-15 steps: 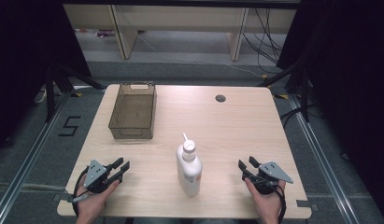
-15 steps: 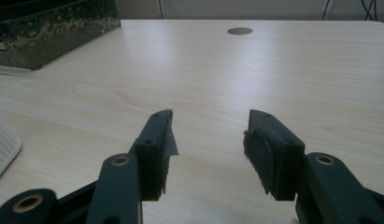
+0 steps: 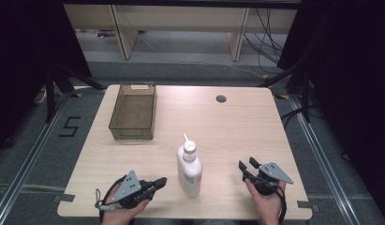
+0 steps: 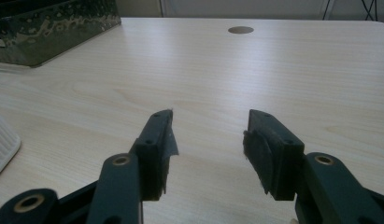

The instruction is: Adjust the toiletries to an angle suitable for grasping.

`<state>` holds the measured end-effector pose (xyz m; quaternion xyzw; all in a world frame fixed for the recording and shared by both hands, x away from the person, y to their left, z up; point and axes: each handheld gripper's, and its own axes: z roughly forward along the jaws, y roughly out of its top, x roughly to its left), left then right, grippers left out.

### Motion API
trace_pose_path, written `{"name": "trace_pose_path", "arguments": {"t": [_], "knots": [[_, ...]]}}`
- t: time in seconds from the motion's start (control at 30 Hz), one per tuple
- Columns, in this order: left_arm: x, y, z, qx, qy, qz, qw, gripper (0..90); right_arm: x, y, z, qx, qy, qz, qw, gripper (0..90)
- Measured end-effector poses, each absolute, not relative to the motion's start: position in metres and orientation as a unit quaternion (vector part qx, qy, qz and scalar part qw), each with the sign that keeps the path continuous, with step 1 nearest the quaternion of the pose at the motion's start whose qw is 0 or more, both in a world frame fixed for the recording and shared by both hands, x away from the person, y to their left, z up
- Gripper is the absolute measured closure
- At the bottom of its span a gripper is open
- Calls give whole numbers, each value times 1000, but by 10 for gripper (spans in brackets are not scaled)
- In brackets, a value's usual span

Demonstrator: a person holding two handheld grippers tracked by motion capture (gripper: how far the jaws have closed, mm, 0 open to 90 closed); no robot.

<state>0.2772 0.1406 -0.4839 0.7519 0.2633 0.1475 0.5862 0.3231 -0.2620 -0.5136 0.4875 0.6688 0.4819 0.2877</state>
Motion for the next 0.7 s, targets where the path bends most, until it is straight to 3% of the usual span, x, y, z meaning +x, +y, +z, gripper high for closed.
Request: {"name": "trace_pose_path", "arguments": {"t": [0.7], "knots": [[285, 94, -478, 768, 222, 135, 585, 896, 324, -261, -515, 486, 667, 483, 293, 514]]}}
